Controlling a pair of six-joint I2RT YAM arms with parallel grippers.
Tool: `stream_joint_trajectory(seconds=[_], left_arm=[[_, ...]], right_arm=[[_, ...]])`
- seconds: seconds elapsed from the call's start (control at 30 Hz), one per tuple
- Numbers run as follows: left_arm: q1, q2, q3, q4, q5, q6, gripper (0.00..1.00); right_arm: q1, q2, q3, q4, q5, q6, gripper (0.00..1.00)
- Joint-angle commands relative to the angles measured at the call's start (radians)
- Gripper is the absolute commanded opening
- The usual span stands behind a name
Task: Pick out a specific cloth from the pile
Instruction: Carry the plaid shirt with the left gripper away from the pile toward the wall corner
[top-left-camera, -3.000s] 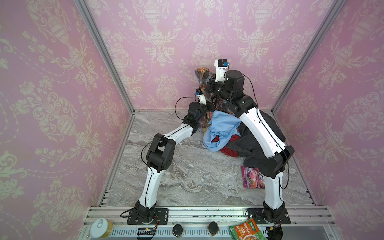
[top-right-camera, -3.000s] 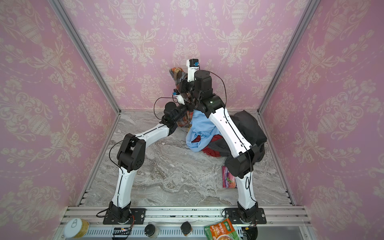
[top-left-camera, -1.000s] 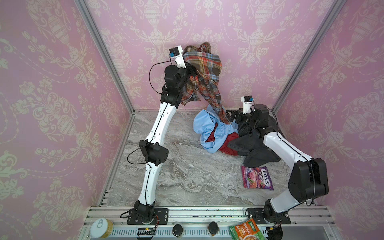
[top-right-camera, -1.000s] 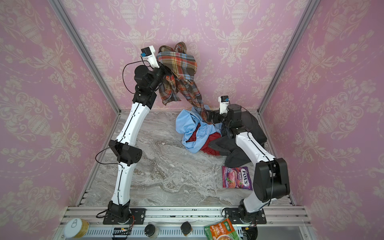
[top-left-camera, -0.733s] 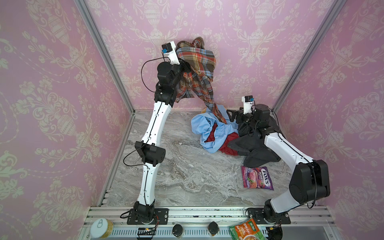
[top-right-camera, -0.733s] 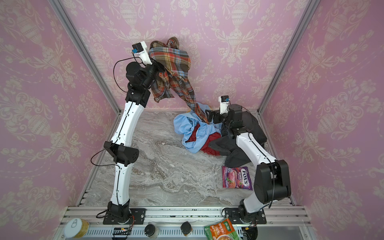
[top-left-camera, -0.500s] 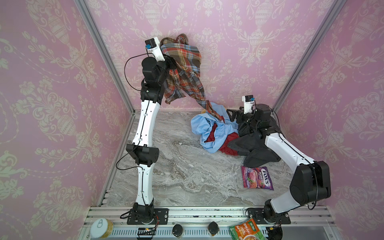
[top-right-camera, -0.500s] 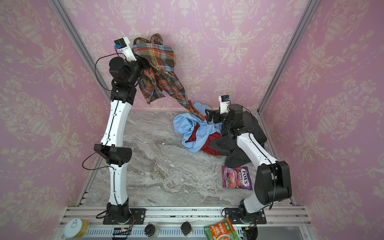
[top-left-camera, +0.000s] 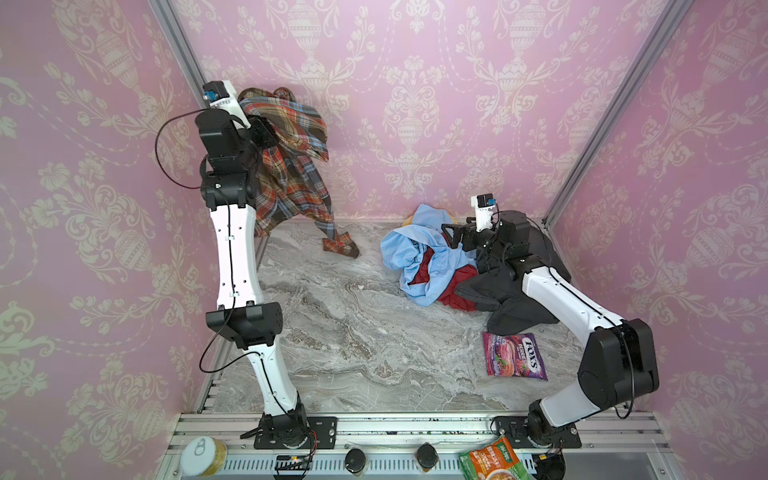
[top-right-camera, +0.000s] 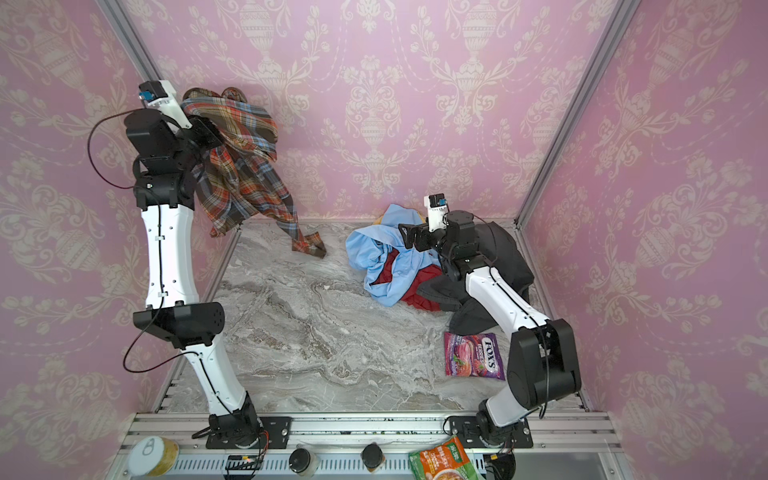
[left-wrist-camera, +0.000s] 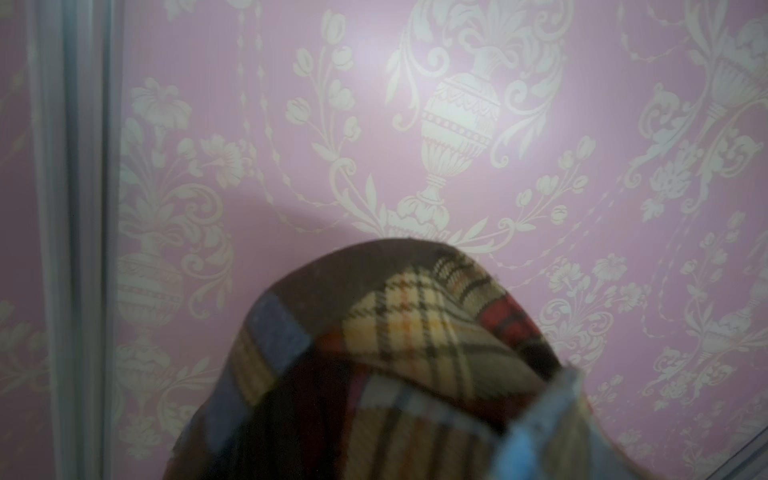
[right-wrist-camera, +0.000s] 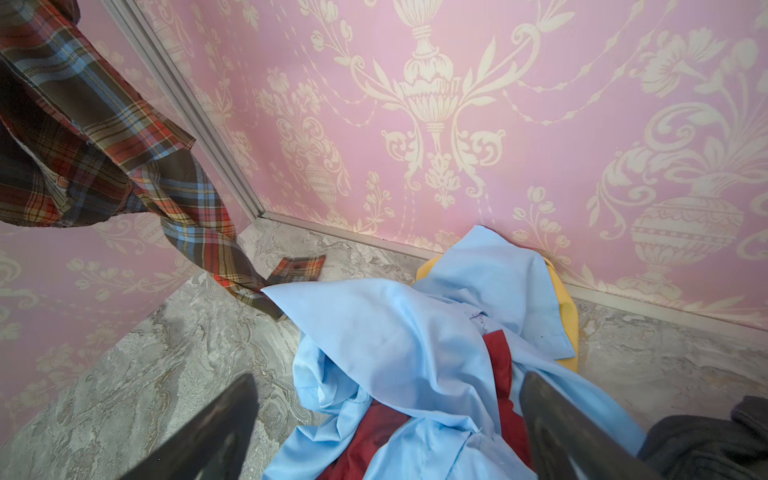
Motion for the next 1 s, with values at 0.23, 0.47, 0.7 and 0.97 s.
stream_joint_trajectory(seconds=[0.23,0.47,0.7,0.97], left_arm=[[0.123,-0.165,-0.317,0.091,0.078,0.023,0.0],[0.076,-0.224,-0.62,0.302,0.085,-0.044,0.0],[-0.04,-0.214,-0.753,0.414,-0.002,-0.088,0.0],[-0.088,-0.138,-0.709,0.469,-0.042,-0.166,0.0]], right_arm=[[0.04,0.045,0.033,0.039,-0.004,-0.007,0.99],[0.042,0.023,-0.012,0.049,0.01,-0.005,0.99],[0.043,0.01,-0.021,0.036,0.017,-0.01,0.99],[0.043,-0.014,-0.076,0.0,0.038,-0.042,0.98]])
